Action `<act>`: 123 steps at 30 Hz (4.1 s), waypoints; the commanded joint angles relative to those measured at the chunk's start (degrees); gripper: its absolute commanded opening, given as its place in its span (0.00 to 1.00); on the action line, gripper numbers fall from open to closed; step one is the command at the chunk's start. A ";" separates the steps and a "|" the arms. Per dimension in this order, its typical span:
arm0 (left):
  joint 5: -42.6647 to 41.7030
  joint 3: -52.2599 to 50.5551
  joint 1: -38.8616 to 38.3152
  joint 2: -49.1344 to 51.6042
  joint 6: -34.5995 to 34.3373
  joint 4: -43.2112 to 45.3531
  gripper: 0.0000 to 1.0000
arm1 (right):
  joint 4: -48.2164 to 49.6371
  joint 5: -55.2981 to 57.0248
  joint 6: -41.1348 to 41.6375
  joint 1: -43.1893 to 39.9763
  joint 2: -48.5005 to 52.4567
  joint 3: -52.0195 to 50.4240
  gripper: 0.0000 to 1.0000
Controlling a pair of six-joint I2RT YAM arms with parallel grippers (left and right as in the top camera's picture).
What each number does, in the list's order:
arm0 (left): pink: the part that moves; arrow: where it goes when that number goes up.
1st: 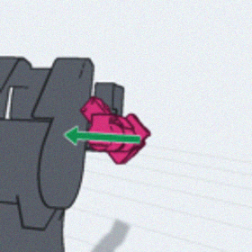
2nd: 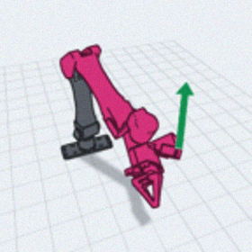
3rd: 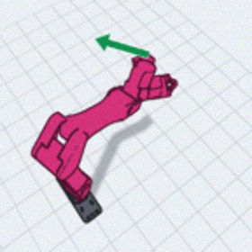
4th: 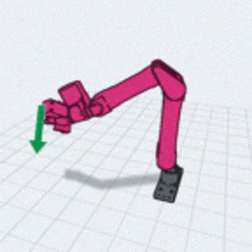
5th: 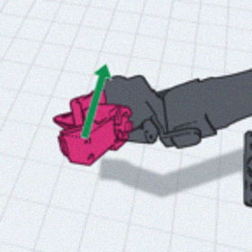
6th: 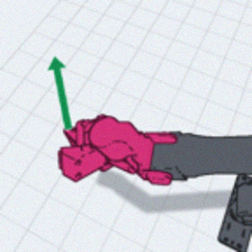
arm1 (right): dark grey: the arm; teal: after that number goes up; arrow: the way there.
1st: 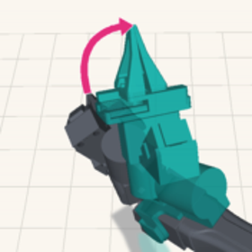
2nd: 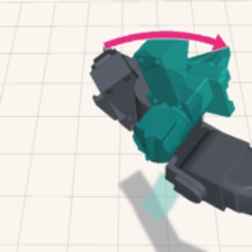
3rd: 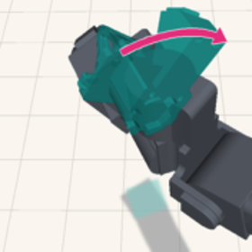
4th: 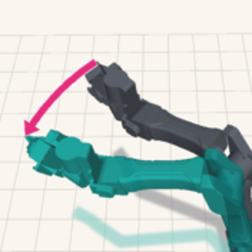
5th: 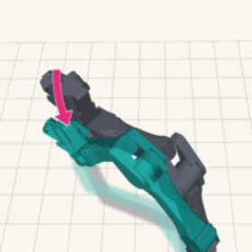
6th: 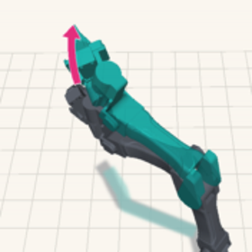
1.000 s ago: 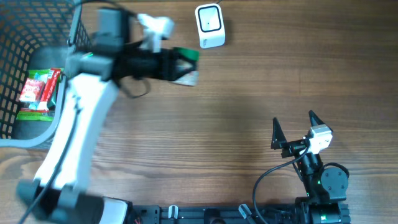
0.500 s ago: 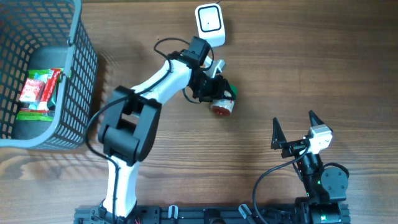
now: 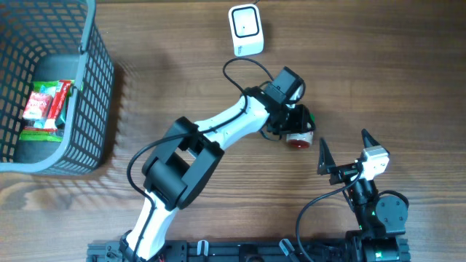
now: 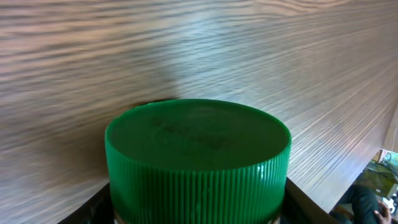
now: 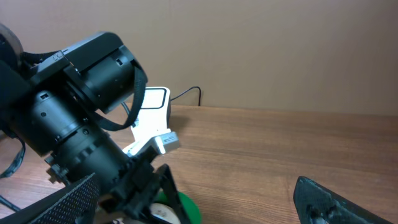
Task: Scan the item barcode
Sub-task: 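Carry jar with left gripper to table center and release, then reach left gripper into basket and grab bundle of snack packs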
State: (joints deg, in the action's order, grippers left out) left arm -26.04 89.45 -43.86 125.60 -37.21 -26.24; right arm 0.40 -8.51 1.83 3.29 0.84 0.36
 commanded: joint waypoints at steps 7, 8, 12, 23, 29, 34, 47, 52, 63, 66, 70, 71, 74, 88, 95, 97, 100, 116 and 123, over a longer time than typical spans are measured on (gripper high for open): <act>8.63 0.37 -1.79 0.09 -8.44 3.98 0.35 | 0.17 0.39 -0.33 0.13 -0.42 -0.07 1.00; 9.01 0.37 -1.79 0.09 -8.44 3.91 0.37 | 0.17 0.39 -0.31 0.13 -0.42 -0.07 1.00; 8.72 0.37 -1.79 0.09 -8.41 3.96 0.68 | 0.17 0.39 -0.31 0.13 -0.42 -0.07 1.00; 8.83 0.46 -0.92 -0.35 -4.85 4.02 0.89 | 0.17 0.39 -0.33 0.13 -0.42 -0.07 1.00; 14.62 0.68 -0.61 -3.56 1.81 4.00 0.94 | 0.17 0.39 -0.31 0.13 -0.42 -0.07 1.00; 17.18 1.99 -0.48 -7.89 7.37 3.65 1.00 | 0.17 0.39 -0.31 0.13 -0.42 -0.07 1.00; 28.76 37.73 27.52 -22.77 29.88 -40.19 1.00 | 0.17 0.39 -0.33 0.13 -0.42 -0.07 1.00; 28.98 42.93 60.15 -26.23 45.33 -44.37 1.00 | 0.17 0.39 -0.31 0.13 -0.42 -0.07 1.00; 28.94 31.93 77.90 -14.43 50.64 -50.27 1.00 | 0.17 0.39 -0.31 0.13 -0.42 -0.07 1.00; 28.92 24.24 77.90 -12.98 54.75 -45.70 1.00 | 0.17 0.39 -0.31 0.13 -0.42 -0.07 1.00; 28.68 16.20 77.90 -11.19 58.64 -37.44 1.00 | 0.17 0.39 -0.31 0.13 -0.42 -0.07 1.00; 28.70 14.71 77.90 -11.04 59.47 -35.47 1.00 | 0.17 0.39 -0.33 0.13 -0.42 -0.07 1.00; 26.91 10.58 77.90 -10.34 61.75 -29.16 1.00 | 0.17 0.39 -0.31 0.13 -0.42 -0.07 1.00; 25.05 9.42 78.16 -4.83 63.95 -25.09 1.00 | 0.17 0.39 -0.31 0.13 -0.42 -0.07 1.00; 25.05 5.77 78.16 -4.83 63.80 -24.26 1.00 | 0.17 0.39 -0.31 0.13 -0.42 -0.07 1.00; 25.07 4.79 78.16 -4.83 63.80 -23.32 1.00 | 0.17 0.39 -0.31 0.13 -0.42 -0.07 1.00; 25.09 4.28 78.16 -4.76 63.82 -22.14 1.00 | 0.17 0.39 -0.31 0.13 -0.42 -0.07 1.00; 25.07 4.13 78.16 2.25 63.80 -21.03 1.00 | 0.17 0.39 -0.31 0.13 -0.42 -0.07 1.00; 25.75 1.49 78.18 4.52 63.82 -19.63 0.91 | 0.17 0.39 -0.28 0.13 -0.42 -0.07 1.00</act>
State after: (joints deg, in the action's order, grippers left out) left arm 0.56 95.09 34.04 123.98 25.96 -46.17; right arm 0.38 -8.51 1.83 3.29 0.84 0.36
